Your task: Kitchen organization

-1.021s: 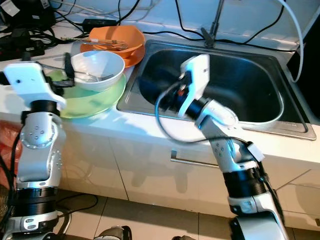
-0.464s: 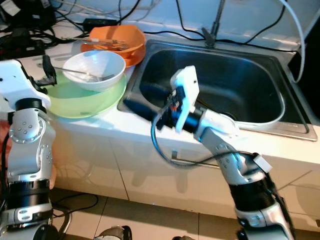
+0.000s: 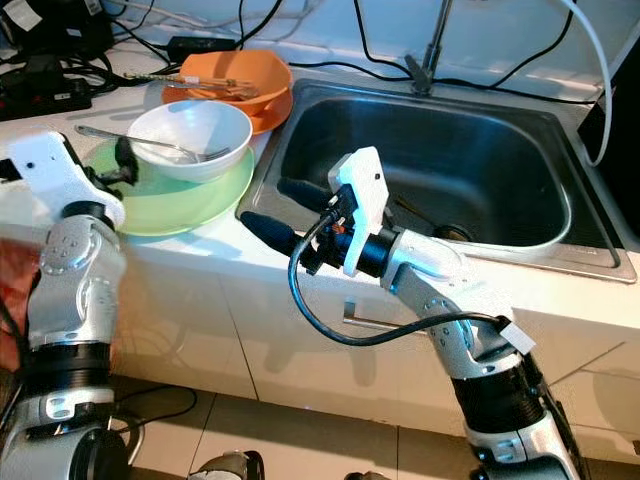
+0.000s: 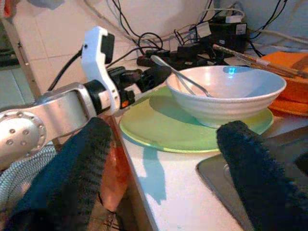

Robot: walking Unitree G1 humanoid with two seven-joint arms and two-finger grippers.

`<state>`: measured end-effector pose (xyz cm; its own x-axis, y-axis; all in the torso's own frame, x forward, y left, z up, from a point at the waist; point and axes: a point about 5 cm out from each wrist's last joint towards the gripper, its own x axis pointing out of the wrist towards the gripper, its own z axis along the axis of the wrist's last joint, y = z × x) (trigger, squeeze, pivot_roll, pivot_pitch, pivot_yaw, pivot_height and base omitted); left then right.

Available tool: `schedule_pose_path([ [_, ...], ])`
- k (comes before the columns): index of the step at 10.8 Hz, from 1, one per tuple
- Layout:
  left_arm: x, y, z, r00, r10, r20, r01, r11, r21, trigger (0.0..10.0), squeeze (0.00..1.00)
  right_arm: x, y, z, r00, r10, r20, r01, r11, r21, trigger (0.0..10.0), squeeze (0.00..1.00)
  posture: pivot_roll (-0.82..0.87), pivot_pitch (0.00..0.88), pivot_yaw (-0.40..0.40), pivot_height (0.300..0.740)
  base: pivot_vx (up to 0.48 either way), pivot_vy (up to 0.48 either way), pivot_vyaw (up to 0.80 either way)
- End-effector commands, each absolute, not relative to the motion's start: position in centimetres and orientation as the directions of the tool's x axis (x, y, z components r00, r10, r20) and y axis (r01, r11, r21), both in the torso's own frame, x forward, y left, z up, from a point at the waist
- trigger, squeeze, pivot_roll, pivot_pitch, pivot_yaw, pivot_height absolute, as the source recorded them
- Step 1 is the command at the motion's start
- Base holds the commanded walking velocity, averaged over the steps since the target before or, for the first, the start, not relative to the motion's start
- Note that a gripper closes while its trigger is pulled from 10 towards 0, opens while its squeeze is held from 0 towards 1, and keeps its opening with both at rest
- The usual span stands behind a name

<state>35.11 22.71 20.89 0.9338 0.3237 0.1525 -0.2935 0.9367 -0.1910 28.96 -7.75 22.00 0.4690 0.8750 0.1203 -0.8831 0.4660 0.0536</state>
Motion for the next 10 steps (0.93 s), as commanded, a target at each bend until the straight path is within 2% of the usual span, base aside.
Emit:
schedule_pose_path([
  [1,35.5,22.5,20.9,0.944,0.301,0.137,-0.269,0.940,-0.212,10.0,0.00,28.6,-7.8,22.3,0.466,0.877,0.121,-0.885,0.464,0.042,10.0,1.00,0.02,0.102,-0.011,0.740,0.000,0.000,0.00],
  [4,36.3,23.1,22.6,0.957,0.238,0.167,-0.205,0.960,-0.193,10.0,0.00,27.6,-8.4,21.4,0.459,0.886,0.069,-0.888,0.457,0.037,10.0,1.00,0.03,0.118,0.004,0.740,0.000,0.000,0.00],
  [7,37.2,23.9,23.7,0.958,0.223,0.183,-0.178,0.956,-0.232,10.0,0.00,27.0,-7.9,21.3,0.452,0.889,0.074,-0.892,0.449,0.054,10.0,1.00,0.03,0.131,0.010,0.740,0.000,0.000,0.00],
  [9,38.2,24.0,23.4,0.969,0.218,0.115,-0.161,0.913,-0.376,10.0,0.00,27.0,-7.9,21.4,0.454,0.888,0.077,-0.891,0.450,0.056,10.0,1.00,0.03,0.137,0.013,0.740,0.000,0.000,0.00],
  [10,38.6,23.9,23.1,0.974,0.202,0.106,-0.139,0.893,-0.428,10.0,0.00,26.8,-7.8,21.5,0.454,0.887,0.083,-0.891,0.450,0.059,10.0,0.88,0.02,0.139,0.015,0.740,0.000,0.000,0.00],
])
